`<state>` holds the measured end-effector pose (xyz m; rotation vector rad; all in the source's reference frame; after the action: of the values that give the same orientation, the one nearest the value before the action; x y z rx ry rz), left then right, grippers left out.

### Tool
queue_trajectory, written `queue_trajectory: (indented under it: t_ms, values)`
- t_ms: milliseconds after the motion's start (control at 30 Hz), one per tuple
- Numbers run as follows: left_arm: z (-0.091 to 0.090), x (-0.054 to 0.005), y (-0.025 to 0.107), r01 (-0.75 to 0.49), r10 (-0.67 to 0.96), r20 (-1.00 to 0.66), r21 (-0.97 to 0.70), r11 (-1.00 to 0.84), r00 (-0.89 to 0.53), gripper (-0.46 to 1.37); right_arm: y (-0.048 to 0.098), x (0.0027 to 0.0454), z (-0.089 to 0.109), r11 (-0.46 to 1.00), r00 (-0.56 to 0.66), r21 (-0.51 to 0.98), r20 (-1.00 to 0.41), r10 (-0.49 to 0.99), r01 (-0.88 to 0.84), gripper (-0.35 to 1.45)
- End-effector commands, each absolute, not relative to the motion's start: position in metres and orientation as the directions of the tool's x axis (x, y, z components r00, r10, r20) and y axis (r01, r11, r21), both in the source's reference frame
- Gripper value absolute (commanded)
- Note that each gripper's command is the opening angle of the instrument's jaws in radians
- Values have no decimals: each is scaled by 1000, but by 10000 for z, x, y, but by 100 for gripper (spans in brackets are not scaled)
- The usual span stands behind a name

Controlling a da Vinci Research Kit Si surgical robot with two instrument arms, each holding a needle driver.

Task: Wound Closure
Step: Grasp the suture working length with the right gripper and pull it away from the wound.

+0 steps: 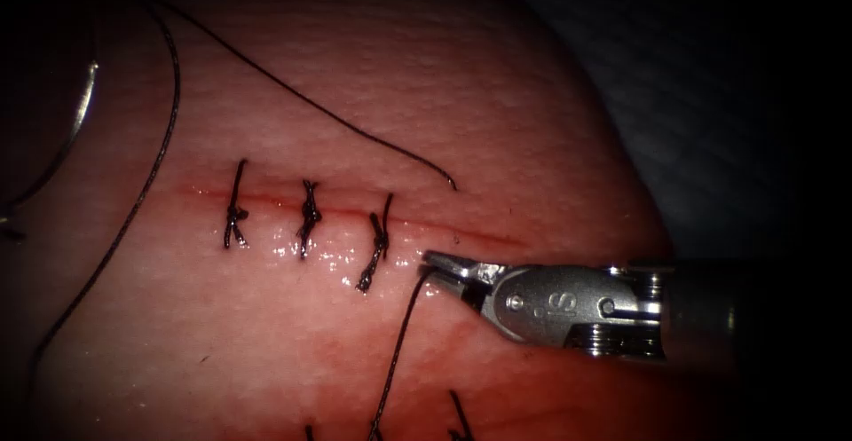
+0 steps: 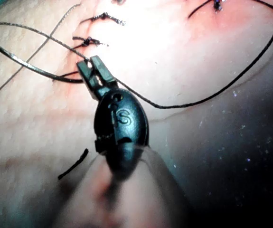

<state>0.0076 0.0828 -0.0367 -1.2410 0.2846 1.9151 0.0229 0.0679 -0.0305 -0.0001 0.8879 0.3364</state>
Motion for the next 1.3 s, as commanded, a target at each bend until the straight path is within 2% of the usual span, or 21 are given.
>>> queue_trajectory:
  t_ms: [33, 733, 933, 1300]
  values:
    - [-366, 76, 827, -728, 510, -841, -233, -645, -182, -35, 679, 230, -306, 947, 579, 141, -762, 290, -288, -35]
    - [-359, 74, 831, -727, 509, -840, -231, -646, -186, -35, 594, 233, -394, 922, 580, 313, -717, 386, -227, -35]
    - [-357, 74, 831, -727, 509, -841, -230, -647, -186, -35, 568, 251, -450, 919, 571, 340, -722, 392, -201, -35]
    - [-357, 75, 831, -727, 508, -841, -230, -647, -186, -35, 499, 306, -535, 941, 614, 332, -729, 302, -70, -35]
